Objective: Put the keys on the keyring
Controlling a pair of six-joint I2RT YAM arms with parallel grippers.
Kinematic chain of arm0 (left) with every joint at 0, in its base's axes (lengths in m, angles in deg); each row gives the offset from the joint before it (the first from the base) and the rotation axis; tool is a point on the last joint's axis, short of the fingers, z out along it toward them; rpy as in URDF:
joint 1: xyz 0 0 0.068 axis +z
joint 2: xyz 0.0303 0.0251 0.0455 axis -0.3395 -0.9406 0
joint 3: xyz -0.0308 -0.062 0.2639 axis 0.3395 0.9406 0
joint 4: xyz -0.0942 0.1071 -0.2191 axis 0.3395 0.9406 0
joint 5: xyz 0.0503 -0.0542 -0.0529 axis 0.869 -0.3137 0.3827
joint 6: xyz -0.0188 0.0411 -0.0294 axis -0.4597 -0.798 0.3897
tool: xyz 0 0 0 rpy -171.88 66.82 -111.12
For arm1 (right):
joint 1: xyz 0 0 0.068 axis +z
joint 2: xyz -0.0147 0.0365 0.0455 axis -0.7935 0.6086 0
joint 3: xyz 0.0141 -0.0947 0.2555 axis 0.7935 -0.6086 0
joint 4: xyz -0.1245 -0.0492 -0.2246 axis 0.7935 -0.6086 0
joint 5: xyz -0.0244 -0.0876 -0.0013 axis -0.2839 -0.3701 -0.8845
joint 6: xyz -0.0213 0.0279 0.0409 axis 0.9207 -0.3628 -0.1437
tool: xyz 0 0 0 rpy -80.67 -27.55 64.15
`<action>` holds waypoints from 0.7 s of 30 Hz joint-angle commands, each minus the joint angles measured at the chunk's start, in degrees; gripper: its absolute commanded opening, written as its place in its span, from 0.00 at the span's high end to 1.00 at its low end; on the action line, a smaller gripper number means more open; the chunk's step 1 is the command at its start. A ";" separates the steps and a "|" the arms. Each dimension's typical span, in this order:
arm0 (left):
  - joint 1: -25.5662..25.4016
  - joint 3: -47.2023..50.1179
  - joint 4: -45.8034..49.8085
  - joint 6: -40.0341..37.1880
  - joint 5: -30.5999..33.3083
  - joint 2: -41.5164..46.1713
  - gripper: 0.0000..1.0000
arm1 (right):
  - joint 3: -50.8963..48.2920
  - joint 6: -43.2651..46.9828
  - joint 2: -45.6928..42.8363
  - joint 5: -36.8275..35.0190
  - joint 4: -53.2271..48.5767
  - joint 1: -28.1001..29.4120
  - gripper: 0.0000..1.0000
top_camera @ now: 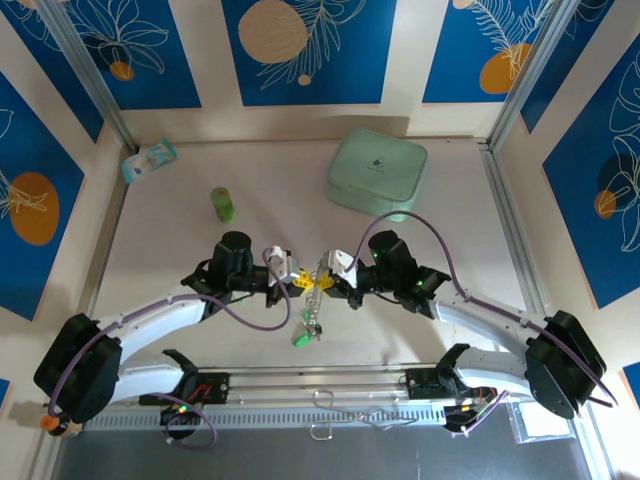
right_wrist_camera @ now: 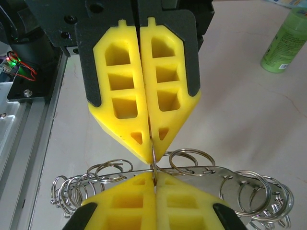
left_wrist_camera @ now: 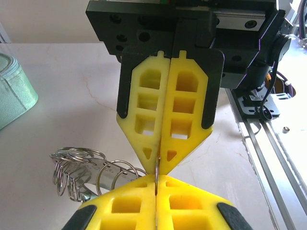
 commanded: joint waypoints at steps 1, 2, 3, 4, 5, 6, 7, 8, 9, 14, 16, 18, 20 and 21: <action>-0.47 -1.84 -0.74 -1.70 -1.89 0.00 0.91 | 3.00 -0.37 0.64 2.88 2.29 0.85 1.00; -0.46 -1.79 -0.91 -1.57 -1.97 -0.02 0.91 | 3.09 -0.45 0.75 2.92 2.27 0.85 1.00; -0.42 -1.78 -1.10 -1.48 -1.99 -0.02 0.90 | 3.21 -0.43 0.88 3.01 2.27 0.85 1.00; -0.45 -1.76 -1.32 -1.33 -1.99 -0.07 0.90 | 3.31 -0.47 1.01 3.10 2.26 0.86 1.00; -0.43 -1.71 -1.52 -1.28 -2.08 -0.15 0.90 | 3.40 -0.55 1.10 3.19 2.31 0.87 1.00; -0.47 -1.78 -1.46 -1.30 -2.29 -0.24 0.91 | 3.46 -0.54 1.19 3.32 2.30 0.92 1.00; -0.46 -1.79 -1.38 -1.35 -2.34 -0.28 0.93 | 3.46 -0.57 1.26 3.39 2.33 0.90 1.00; -0.41 -1.79 -1.37 -1.38 -2.43 -0.36 0.95 | 3.48 -0.63 1.28 3.37 2.40 0.98 1.00; -0.42 -1.86 -1.14 -1.60 -2.43 -0.37 0.98 | 3.54 -0.63 1.28 3.33 2.31 0.94 1.00; -0.45 -1.83 -0.32 -2.19 -1.72 0.45 1.00 | 3.04 -0.64 0.48 2.13 1.78 0.62 1.00; -0.45 -1.87 -0.15 -2.38 -0.59 1.22 1.00 | 2.04 -1.60 -0.92 1.78 1.76 -0.48 0.93; -0.46 -1.69 0.12 -2.34 1.32 2.43 1.00 | 0.33 -3.68 -3.45 1.63 1.71 -2.51 0.83; -0.42 -1.89 0.21 -1.59 3.46 3.69 1.00 | -1.04 -6.28 -6.31 1.53 1.33 -4.61 0.79; -0.47 -2.02 0.50 -1.27 4.51 4.21 1.00 | -1.48 -7.90 -7.55 1.29 1.19 -5.49 0.77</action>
